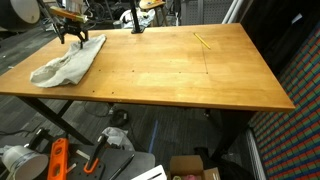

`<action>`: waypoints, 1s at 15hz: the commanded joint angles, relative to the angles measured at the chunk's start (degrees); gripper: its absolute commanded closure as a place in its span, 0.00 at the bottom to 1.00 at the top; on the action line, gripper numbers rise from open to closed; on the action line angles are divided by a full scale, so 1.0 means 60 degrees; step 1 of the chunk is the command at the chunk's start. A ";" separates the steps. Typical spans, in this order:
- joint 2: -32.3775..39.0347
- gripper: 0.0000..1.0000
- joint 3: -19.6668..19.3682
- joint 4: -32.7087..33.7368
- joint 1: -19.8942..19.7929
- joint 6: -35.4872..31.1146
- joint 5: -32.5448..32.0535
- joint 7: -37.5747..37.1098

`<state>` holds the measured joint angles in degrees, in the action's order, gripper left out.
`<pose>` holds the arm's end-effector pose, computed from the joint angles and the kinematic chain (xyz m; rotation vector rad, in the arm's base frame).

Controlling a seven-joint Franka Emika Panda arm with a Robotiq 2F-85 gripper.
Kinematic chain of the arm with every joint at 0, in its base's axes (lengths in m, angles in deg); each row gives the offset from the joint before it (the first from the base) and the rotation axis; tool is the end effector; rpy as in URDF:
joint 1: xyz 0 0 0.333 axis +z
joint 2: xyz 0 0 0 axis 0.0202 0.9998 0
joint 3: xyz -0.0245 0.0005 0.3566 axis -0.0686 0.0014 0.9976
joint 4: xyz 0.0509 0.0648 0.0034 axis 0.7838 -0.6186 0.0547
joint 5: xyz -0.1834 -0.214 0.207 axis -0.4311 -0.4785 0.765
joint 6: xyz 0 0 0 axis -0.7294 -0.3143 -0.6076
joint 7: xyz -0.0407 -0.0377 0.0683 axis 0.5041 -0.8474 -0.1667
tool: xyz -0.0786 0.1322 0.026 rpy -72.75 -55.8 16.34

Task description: Fold the white towel on the table in half.

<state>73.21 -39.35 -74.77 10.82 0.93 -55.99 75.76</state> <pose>0.7035 0.2412 0.2070 -2.6887 -0.4882 0.5411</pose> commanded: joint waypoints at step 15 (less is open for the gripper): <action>-0.0056 0.00 0.1389 -0.0093 0.1085 -0.0540 0.0182 0.0780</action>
<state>73.35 -31.84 -74.89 16.19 0.13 -55.08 78.96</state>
